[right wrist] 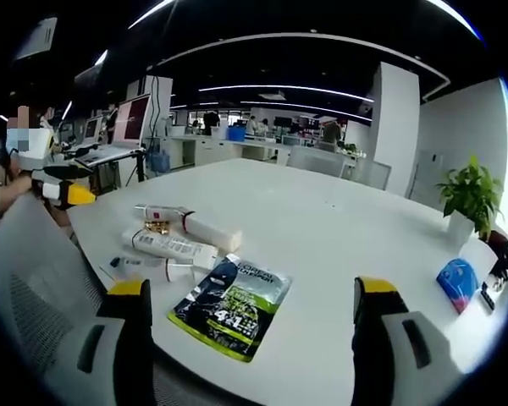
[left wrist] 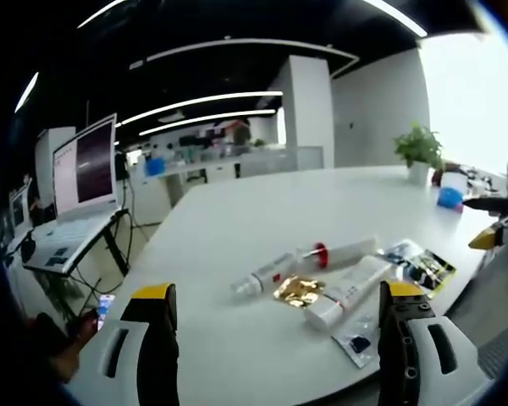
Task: Arrange the skincare products in the storage area until every visible bottle or jar stands upright without overlapping.
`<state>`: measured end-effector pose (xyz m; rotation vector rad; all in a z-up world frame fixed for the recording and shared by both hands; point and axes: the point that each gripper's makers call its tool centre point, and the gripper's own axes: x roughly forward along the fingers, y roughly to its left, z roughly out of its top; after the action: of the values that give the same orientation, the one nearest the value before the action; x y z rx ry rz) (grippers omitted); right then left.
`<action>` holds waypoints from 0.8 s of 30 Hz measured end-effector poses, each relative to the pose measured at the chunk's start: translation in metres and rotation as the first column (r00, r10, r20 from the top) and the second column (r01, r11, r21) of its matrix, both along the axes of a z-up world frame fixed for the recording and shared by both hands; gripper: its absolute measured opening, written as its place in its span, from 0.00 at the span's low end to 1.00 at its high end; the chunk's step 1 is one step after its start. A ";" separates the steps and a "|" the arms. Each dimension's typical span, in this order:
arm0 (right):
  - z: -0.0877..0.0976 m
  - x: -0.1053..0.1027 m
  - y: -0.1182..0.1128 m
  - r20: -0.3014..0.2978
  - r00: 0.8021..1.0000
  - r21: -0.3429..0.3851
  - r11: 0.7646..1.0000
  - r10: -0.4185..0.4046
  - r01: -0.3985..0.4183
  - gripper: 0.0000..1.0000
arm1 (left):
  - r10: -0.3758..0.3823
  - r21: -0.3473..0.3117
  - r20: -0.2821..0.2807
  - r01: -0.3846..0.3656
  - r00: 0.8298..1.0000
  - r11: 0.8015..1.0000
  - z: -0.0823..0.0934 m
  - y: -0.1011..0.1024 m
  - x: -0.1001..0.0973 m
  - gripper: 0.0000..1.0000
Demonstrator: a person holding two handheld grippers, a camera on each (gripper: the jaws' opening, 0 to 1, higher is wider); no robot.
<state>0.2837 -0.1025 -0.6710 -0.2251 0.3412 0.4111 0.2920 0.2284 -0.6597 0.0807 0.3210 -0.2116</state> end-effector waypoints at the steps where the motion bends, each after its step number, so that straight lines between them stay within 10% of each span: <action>1: 0.000 0.000 0.000 0.000 1.000 0.000 1.000 0.000 0.000 0.99 | 0.001 -0.002 0.000 -0.001 1.000 1.000 0.000 0.000 0.000 0.97; 24: 0.000 0.001 -0.001 -0.005 1.000 0.000 1.000 -0.009 0.009 0.99 | 0.007 -0.005 -0.008 -0.008 1.000 1.000 -0.001 0.002 0.001 0.97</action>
<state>0.2845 -0.1031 -0.6714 -0.2220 0.3472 0.4029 0.2930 0.2300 -0.6605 0.0742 0.3283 -0.2053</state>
